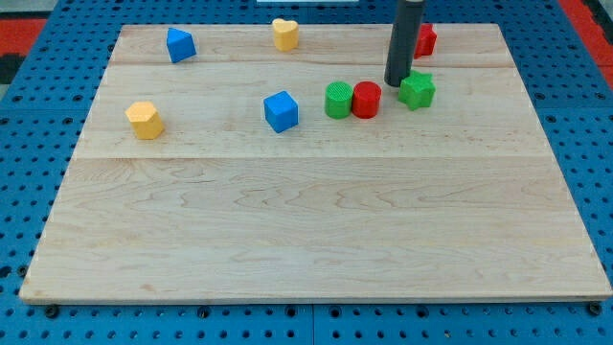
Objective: Push the red circle to the bottom center of the board
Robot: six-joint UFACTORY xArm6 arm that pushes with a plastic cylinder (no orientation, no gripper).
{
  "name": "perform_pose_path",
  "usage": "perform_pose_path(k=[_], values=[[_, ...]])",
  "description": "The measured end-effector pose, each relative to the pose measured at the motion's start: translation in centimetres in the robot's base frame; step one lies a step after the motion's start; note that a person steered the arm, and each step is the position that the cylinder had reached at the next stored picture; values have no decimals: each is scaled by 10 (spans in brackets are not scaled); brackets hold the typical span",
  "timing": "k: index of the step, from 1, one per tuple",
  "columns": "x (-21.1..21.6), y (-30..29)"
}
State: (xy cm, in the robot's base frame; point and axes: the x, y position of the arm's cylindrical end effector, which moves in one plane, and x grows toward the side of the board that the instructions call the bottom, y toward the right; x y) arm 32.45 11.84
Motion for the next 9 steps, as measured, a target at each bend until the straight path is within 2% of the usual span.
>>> perform_pose_path(k=[1, 2, 4, 5, 6, 7, 8, 9], values=[[10, 20], [-2, 28], [41, 45], [28, 46], [3, 29], [-8, -18], [-7, -52], [-7, -56]])
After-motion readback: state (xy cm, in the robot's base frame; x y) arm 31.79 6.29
